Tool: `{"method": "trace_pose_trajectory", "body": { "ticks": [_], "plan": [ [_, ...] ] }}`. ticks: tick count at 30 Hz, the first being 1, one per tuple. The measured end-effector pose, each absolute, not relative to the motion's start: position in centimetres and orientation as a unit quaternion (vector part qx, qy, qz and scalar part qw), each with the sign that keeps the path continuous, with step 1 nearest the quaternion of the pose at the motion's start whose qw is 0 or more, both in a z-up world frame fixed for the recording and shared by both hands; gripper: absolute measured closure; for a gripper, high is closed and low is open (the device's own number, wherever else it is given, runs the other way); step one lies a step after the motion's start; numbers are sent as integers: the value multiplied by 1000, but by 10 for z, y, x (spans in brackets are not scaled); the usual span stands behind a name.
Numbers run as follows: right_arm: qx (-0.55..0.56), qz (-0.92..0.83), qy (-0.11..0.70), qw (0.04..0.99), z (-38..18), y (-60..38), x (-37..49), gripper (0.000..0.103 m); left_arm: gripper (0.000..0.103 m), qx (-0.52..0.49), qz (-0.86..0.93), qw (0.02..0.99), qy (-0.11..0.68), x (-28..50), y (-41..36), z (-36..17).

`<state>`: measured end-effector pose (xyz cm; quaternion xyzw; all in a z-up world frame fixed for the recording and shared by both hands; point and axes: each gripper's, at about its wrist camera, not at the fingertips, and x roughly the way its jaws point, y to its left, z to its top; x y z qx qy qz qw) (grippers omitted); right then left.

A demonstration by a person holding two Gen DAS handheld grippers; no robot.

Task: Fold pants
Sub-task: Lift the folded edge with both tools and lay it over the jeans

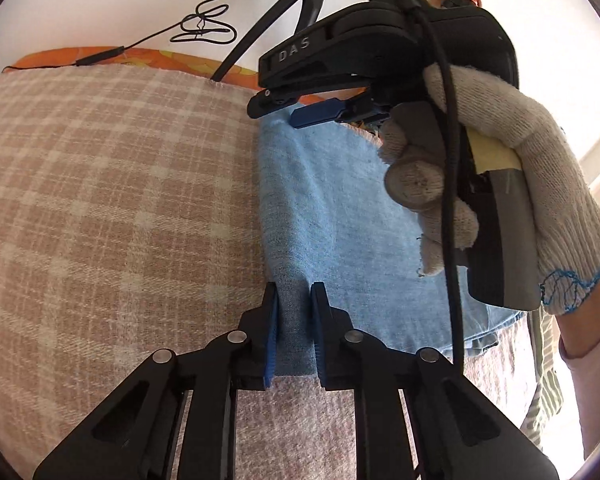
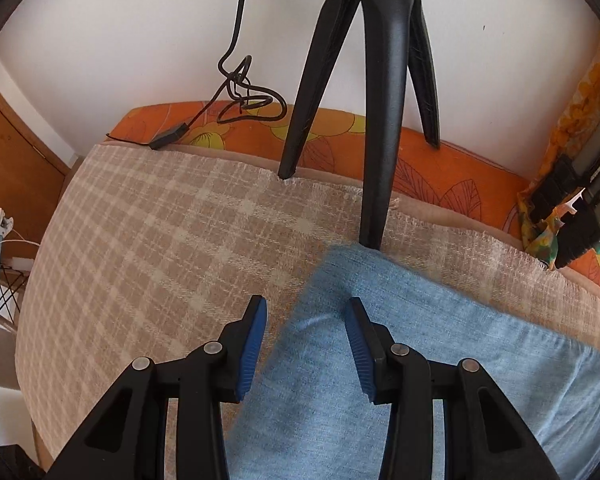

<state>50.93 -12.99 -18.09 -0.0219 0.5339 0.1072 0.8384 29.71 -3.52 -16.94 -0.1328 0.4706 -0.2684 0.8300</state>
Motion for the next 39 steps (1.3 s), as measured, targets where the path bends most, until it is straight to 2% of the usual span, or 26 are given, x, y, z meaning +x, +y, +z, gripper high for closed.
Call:
{"method": "trace_pose_trajectory", "body": {
  "ticks": [14, 15, 19, 23, 25, 26, 30, 34, 39],
  "plan": [
    [-107, 69, 568, 813, -208, -97, 529, 62, 91, -106, -264, 847, 449, 283, -42, -156],
    [-112, 68, 566, 814, -208, -97, 529, 63, 91, -99, -261, 849, 448, 282, -44, -156],
    [-142, 65, 551, 820, -210, -93, 526, 82, 91, -82, -254, 854, 446, 283, -50, -159],
    [-114, 76, 540, 830, -208, -105, 519, 94, 91, -94, -245, 849, 458, 289, -48, -165],
    [-95, 81, 535, 835, -205, -117, 513, 98, 83, -95, -236, 849, 464, 291, -47, -169],
    [-83, 84, 532, 839, -204, -126, 510, 99, 80, -96, -230, 847, 470, 293, -47, -173],
    [-22, 97, 515, 851, -192, -149, 502, 101, 80, -94, -225, 847, 472, 293, -52, -178],
    [19, 112, 498, 860, -171, -169, 493, 102, 92, -86, -224, 856, 457, 288, -58, -167],
    [50, 128, 473, 870, -133, -196, 476, 102, 95, -68, -240, 872, 422, 271, -72, -133]
  ]
}}
